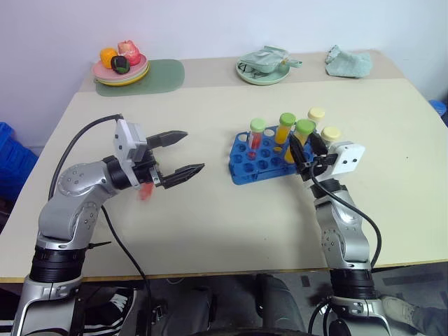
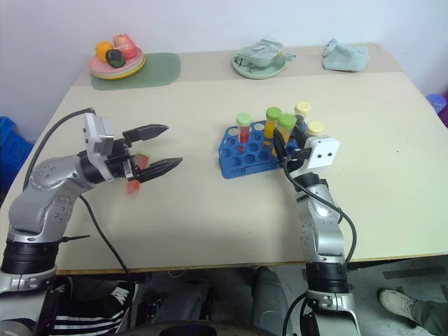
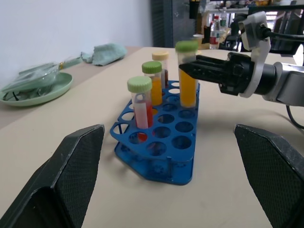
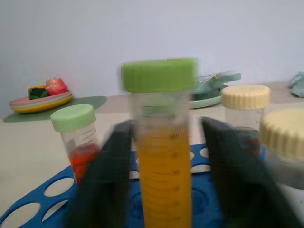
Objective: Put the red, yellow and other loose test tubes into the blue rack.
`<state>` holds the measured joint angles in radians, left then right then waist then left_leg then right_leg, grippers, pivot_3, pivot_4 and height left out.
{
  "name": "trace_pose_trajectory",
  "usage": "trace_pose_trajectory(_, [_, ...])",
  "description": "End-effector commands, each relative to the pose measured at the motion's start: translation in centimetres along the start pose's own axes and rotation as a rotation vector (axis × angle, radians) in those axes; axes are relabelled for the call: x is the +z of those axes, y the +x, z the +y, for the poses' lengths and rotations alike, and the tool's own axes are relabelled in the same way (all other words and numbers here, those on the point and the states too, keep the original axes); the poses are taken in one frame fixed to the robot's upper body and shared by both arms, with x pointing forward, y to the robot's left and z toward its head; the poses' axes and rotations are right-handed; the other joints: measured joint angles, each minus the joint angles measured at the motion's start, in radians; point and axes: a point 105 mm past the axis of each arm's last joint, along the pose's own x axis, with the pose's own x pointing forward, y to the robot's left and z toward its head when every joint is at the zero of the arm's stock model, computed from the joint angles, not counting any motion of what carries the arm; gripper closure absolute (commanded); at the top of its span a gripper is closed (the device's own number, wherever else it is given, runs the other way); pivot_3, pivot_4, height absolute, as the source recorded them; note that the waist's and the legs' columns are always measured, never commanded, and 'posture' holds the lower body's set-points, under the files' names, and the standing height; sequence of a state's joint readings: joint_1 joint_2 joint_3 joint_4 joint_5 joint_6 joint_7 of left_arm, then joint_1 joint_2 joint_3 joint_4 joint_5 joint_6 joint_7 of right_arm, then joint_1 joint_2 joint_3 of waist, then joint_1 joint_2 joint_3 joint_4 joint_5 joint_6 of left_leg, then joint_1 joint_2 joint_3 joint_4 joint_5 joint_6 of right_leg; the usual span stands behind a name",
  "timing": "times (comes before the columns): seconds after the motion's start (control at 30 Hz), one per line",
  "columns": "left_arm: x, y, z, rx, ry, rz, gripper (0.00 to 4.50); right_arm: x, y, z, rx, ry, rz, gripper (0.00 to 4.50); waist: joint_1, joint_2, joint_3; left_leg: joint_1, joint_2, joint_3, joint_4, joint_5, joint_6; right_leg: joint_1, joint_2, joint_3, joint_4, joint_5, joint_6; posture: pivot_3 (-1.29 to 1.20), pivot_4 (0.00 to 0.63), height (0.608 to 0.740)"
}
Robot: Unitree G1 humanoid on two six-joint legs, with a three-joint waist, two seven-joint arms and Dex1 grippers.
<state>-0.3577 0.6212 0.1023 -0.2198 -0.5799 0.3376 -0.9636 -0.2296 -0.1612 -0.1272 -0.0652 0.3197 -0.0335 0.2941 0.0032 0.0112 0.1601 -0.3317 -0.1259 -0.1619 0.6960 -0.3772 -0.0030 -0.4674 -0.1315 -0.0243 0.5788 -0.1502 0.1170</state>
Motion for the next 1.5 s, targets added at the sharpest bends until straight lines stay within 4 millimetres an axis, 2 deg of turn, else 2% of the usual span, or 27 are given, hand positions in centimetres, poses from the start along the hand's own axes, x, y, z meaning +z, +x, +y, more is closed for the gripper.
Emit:
trace_pose_trajectory(0.03, [1.5, 0.0, -0.1, -0.010, 0.057, -0.039, 0.00, 1.9, 0.1, 0.5, 0.036, -0.021, -0.071, 0.28, 0.001, 0.000, 0.000, 0.000, 0.000, 0.000, 0.000, 0.000, 0.000, 0.000, 0.000, 0.000, 0.000, 0.000, 0.000, 0.00, 0.150, 0.740])
trace_pose_trajectory(0.07, [1.5, 0.0, -0.1, -0.013, 0.061, -0.038, 0.00, 2.0, 0.1, 0.7, 0.050, -0.030, -0.072, 0.02, 0.001, 0.000, 0.000, 0.000, 0.000, 0.000, 0.000, 0.000, 0.000, 0.000, 0.000, 0.000, 0.000, 0.000, 0.000, 0.00, 0.150, 0.740])
trace_pose_trajectory(0.3, [0.9, -0.3, -0.6, -0.037, 0.017, -0.011, 0.00, 3.2, -1.6, 1.7, 0.192, -0.035, -0.059, 0.02, 0.004, 0.000, 0.000, 0.000, 0.000, 0.000, 0.000, 0.000, 0.000, 0.000, 0.000, 0.000, 0.000, 0.000, 0.000, 0.00, 0.150, 0.740])
trace_pose_trajectory(0.43, [0.6, -0.8, -0.6, -0.044, -0.045, -0.009, 0.00, 5.2, -3.1, 0.7, 0.242, -0.095, -0.037, 0.02, 0.008, 0.000, 0.000, 0.000, 0.000, 0.000, 0.000, 0.000, 0.000, 0.000, 0.000, 0.000, 0.000, 0.000, 0.000, 0.00, 0.150, 0.740])
trace_pose_trajectory(0.53, [0.4, -0.9, -0.4, -0.031, -0.081, -0.017, 0.00, 8.1, -3.6, -0.2, 0.311, -0.133, -0.036, 0.02, 0.010, 0.002, 0.001, 0.000, 0.000, 0.000, 0.000, 0.000, 0.000, 0.001, 0.000, 0.001, -0.001, 0.000, 0.000, 0.00, 0.150, 0.740])
trace_pose_trajectory(0.63, [-0.1, -1.2, -0.1, -0.023, -0.085, -0.004, 0.00, 9.8, -4.0, 1.3, 0.505, -0.102, 0.020, 0.02, 0.010, 0.002, 0.001, 0.001, 0.000, 0.001, 0.000, 0.000, 0.000, 0.002, 0.000, 0.001, -0.001, 0.000, 0.000, 0.00, 0.150, 0.740])
trace_pose_trajectory(0.7, [-0.4, -1.3, 0.1, -0.009, -0.078, 0.016, 0.00, 10.2, -4.6, 2.5, 0.666, -0.103, 0.096, 0.02, 0.008, 0.002, 0.001, 0.004, 0.000, 0.001, -0.001, 0.000, 0.001, 0.004, 0.000, 0.001, -0.001, 0.000, 0.000, 0.00, 0.150, 0.740])
trace_pose_trajectory(0.8, [-0.9, -1.8, 1.0, 0.053, -0.049, 0.066, 0.00, 10.9, -4.8, 3.2, 0.801, -0.051, 0.176, 0.02, 0.010, 0.002, 0.001, 0.007, 0.001, 0.002, -0.002, 0.000, 0.001, 0.006, 0.000, 0.001, -0.002, 0.000, 0.000, 0.00, 0.150, 0.740])
trace_pose_trajectory(0.9, [-1.2, -2.8, 1.7, 0.115, -0.031, 0.143, 0.00, 11.1, -5.0, 3.5, 0.921, -0.066, 0.246, 0.02, 0.011, 0.001, 0.002, 0.008, 0.001, 0.002, -0.002, -0.001, 0.001, 0.007, 0.000, 0.001, -0.003, 0.000, 0.000, 0.00, 0.150, 0.740])
trace_pose_trajectory(1.03, [-1.9, -4.5, 3.8, 0.323, 0.087, 0.327, 0.00, 10.9, -4.7, 3.9, 1.024, -0.055, 0.280, 0.02, 0.011, 0.000, 0.002, 0.008, 0.001, 0.003, -0.002, -0.001, 0.002, 0.007, 0.000, 0.001, -0.003, 0.000, 0.000, 0.00, 0.150, 0.740])
trace_pose_trajectory(1.23, [-0.5, -5.1, 3.9, 0.461, 0.005, 0.444, 0.00, 10.1, -3.4, 4.7, 1.056, -0.061, 0.223, 0.02, 0.013, -0.003, 0.004, 0.007, 0.001, 0.002, -0.002, -0.001, 0.002, 0.006, 0.000, 0.001, -0.002, 0.000, 0.000, 0.00, 0.150, 0.740])
trace_pose_trajectory(1.37, [-0.3, -5.7, 5.1, 0.537, -0.009, 0.584, 0.00, 9.9, -3.0, 5.1, 1.066, -0.055, 0.204, 0.02, 0.012, -0.003, 0.004, 0.007, 0.001, 0.002, -0.002, -0.001, 0.002, 0.006, 0.000, 0.001, -0.002, 0.000, 0.000, 0.00, 0.150, 0.740])
trace_pose_trajectory(1.5, [-1.0, -6.8, 6.1, 0.616, -0.118, 0.708, 0.00, 9.7, -3.2, 5.1, 1.064, -0.052, 0.208, 0.02, 0.011, -0.003, 0.004, 0.007, 0.001, 0.002, -0.003, -0.001, 0.002, 0.006, 0.000, 0.001, -0.001, 0.000, 0.000, 0.00, 0.150, 0.740])
